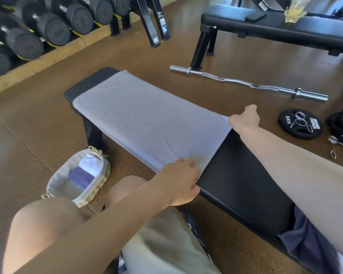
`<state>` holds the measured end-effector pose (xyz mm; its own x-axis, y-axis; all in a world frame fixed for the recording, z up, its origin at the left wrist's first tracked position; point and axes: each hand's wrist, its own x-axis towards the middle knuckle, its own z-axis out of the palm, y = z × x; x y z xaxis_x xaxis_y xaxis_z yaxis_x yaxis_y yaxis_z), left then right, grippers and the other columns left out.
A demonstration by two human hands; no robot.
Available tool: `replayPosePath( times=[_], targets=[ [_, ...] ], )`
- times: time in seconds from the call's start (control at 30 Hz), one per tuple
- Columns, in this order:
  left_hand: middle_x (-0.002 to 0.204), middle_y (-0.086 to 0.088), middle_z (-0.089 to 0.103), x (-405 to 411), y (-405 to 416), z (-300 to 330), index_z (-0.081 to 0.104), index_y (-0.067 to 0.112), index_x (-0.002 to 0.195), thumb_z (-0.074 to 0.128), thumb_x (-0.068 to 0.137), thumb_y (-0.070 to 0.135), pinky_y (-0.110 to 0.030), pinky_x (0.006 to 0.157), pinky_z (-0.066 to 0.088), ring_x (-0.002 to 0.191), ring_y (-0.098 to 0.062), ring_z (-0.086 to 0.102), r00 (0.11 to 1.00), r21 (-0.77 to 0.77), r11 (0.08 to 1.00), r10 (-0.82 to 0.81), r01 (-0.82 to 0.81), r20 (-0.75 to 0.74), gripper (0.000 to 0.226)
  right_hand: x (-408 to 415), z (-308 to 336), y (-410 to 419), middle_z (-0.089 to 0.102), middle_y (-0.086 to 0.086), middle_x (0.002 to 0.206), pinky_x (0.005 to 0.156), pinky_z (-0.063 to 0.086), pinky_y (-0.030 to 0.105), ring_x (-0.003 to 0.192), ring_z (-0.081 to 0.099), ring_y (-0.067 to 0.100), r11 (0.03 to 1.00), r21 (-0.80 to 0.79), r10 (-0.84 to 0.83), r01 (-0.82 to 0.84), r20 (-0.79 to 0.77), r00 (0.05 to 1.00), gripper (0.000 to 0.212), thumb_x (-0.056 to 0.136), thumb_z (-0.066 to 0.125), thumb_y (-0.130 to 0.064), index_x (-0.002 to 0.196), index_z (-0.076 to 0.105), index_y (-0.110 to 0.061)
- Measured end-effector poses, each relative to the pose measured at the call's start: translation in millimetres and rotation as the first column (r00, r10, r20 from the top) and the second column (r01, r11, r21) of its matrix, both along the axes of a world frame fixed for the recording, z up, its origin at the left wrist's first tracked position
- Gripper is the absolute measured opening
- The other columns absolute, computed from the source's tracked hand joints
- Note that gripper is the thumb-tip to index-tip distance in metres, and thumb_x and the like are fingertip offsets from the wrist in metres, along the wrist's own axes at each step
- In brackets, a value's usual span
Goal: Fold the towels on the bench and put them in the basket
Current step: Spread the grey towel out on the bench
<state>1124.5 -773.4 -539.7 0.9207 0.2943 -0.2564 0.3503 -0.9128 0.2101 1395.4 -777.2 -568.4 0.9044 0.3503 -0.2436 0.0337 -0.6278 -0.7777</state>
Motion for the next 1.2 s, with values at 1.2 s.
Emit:
replayPosePath(
  times=[1.2],
  targets=[
    [0.065, 0.005, 0.046, -113, 258, 39, 0.048, 0.018, 0.067, 0.049, 0.094, 0.009, -0.025, 0.069, 0.052, 0.064, -0.011, 0.049, 0.408, -0.937, 0.202, 0.91, -0.284, 0.072, 0.029, -51, 80, 263, 0.07, 0.008, 0.092, 0.084, 0.061, 0.037, 0.091, 0.072, 0.024, 0.854, 0.298, 0.418, -0.425, 0.092, 0.904, 0.026, 0.074, 0.071, 0.002, 0.084, 0.072, -0.022]
  ],
)
